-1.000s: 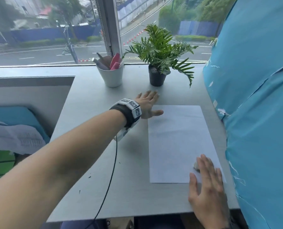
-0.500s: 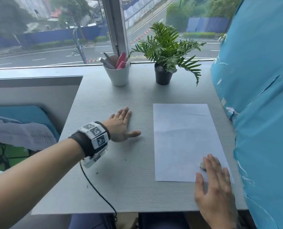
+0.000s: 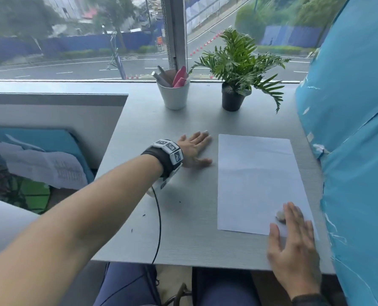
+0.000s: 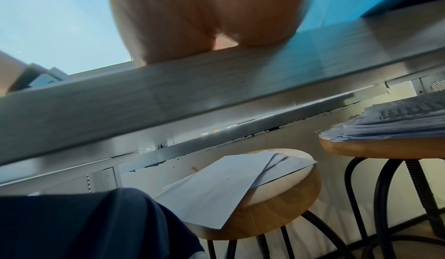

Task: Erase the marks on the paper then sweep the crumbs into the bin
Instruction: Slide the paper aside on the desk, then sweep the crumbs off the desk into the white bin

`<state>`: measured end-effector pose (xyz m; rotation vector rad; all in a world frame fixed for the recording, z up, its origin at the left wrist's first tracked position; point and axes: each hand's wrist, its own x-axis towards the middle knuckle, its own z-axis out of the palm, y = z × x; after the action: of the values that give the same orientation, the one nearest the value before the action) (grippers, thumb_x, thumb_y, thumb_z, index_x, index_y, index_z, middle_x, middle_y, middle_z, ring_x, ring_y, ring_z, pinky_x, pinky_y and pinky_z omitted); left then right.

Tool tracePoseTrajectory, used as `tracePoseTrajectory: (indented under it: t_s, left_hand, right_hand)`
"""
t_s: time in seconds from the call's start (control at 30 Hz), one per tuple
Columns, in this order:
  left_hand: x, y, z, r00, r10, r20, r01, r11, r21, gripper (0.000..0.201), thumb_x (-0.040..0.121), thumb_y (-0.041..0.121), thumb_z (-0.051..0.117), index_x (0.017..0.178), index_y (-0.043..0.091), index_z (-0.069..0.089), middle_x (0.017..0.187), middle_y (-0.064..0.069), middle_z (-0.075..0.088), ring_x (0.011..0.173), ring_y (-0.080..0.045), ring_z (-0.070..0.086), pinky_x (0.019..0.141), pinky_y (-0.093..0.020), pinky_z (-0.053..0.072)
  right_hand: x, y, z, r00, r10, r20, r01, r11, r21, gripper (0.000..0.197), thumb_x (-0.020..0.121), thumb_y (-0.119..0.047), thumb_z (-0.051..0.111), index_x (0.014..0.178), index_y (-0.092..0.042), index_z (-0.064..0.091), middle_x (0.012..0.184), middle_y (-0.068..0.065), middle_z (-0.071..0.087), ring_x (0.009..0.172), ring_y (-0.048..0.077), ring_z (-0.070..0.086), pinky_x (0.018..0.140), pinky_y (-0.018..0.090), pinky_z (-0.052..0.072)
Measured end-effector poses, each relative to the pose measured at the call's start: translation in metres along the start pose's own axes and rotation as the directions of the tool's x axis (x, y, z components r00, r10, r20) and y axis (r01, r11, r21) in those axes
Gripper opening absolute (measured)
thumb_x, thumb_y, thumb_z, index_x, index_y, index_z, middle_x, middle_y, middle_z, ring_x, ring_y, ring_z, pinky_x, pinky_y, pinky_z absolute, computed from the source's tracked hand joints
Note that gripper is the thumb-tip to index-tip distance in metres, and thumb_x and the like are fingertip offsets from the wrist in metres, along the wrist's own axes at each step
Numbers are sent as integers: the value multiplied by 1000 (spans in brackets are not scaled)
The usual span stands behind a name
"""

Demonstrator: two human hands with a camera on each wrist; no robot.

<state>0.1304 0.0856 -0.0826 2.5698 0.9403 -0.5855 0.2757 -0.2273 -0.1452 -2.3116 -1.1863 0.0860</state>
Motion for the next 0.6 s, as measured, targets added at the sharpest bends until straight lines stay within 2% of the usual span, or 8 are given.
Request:
tracePoseTrajectory:
  t_s: [0.07,0.17,0.27,0.33,0.4,0.47,0.53,0.6]
  left_hand:
    - [-14,-16,11,999,-26,-19,25,999,-41,87,96,67,31,158,21,-10,163,2,-21,151,-15,-15,122,-46,-5]
    - [-51,-47,26,997,-78,-15,77,996,-51,88,95,69,27,157,21,-13,163,3,-23,150,-14,-17,123,-46,-5]
    - [-93,-70,37,990,-142,7,143,989,-28,88,95,69,26,157,19,-13,163,1,-21,151,-13,-14,123,-46,-5]
    - [-116,-73,40,985,-174,1,174,985,23,89,94,70,23,158,17,-10,165,-1,-16,152,-14,-10,123,-45,-7]
    - [-137,-66,43,984,-170,-56,175,980,98,94,90,75,16,158,15,-9,165,-2,-13,152,-14,-11,123,-44,-8]
    - [-158,-51,45,988,-91,-125,111,979,170,96,85,76,10,158,16,-8,165,-2,-13,151,-15,-15,122,-43,-9]
    - [-174,-27,53,989,58,-137,-27,975,223,93,87,75,11,158,19,-8,164,1,-15,150,-15,-20,122,-43,-13]
    - [-181,-2,68,970,220,-104,-185,943,278,88,91,74,14,158,22,-7,163,4,-17,149,-15,-22,120,-45,-17]
  right_hand:
    - [0,-1,-3,1000,11,14,-11,1000,19,65,89,-39,39,150,-15,35,157,-2,31,139,8,17,116,51,26]
    - [0,0,-3,1000,-3,-11,4,999,47,63,89,-35,40,148,-12,37,155,4,35,144,24,28,117,50,24]
    - [0,1,-2,998,-3,-55,8,995,101,61,89,-34,40,146,-12,38,154,7,37,142,32,34,116,51,28]
    - [-4,-1,-5,984,-51,-174,76,987,142,54,92,-30,43,141,-7,44,149,11,44,135,33,43,113,50,35]
    - [-15,-4,-11,936,-175,-307,224,966,131,45,94,-22,48,133,-1,53,140,15,54,127,31,53,112,44,38]
    - [-27,-6,-21,909,-275,-314,326,937,126,36,94,-21,52,122,-1,63,128,12,63,117,27,61,104,42,45]
    - [-41,-6,-26,907,-351,-232,388,911,141,31,92,-25,54,108,-5,71,115,4,69,103,26,67,94,38,50]
    - [-53,-2,-28,894,-426,-140,445,880,164,30,89,-28,56,98,-7,74,108,-2,69,97,23,68,92,36,50]
